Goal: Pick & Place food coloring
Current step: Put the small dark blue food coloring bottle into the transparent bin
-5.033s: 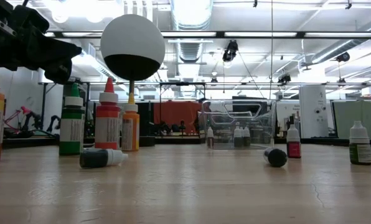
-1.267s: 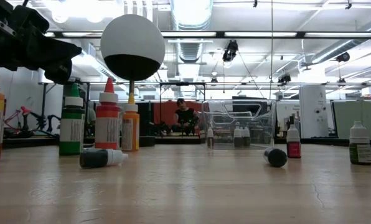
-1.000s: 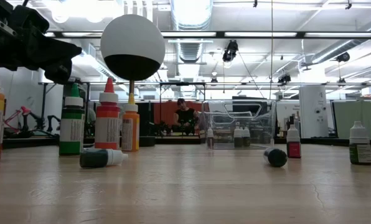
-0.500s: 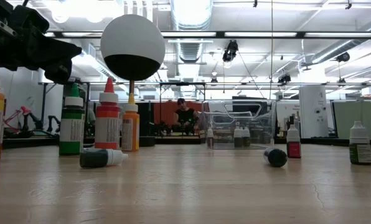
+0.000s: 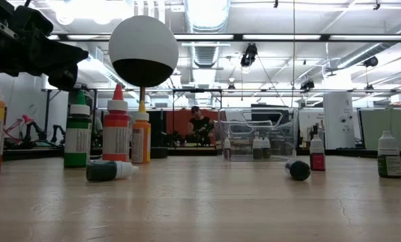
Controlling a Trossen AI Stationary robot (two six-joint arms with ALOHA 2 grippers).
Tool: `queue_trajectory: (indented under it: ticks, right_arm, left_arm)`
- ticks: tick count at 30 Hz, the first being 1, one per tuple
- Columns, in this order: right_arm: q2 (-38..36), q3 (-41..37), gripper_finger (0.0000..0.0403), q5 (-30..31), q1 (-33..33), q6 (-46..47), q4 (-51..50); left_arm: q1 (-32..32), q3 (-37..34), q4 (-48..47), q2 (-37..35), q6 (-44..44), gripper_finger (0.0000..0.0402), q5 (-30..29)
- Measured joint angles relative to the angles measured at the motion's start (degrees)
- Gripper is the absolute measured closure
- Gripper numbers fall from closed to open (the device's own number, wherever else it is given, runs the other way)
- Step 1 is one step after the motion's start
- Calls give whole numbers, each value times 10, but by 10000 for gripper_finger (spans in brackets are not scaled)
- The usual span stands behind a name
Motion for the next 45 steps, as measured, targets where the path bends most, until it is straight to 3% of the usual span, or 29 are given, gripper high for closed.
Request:
queue_trajectory:
  ticks: [18, 38, 45]
  right_arm:
    - [0, -5, 221, 1, -15, -11, -5]
    - [2, -7, 333, 6, -17, -13, 18]
    - [-5, -7, 346, 10, -21, -29, 17]
  left_arm:
    - [0, 0, 0, 0, 0, 401, 0]
    - [0, 0, 0, 0, 0, 401, 0]
    - [0, 0, 0, 0, 0, 401, 0]
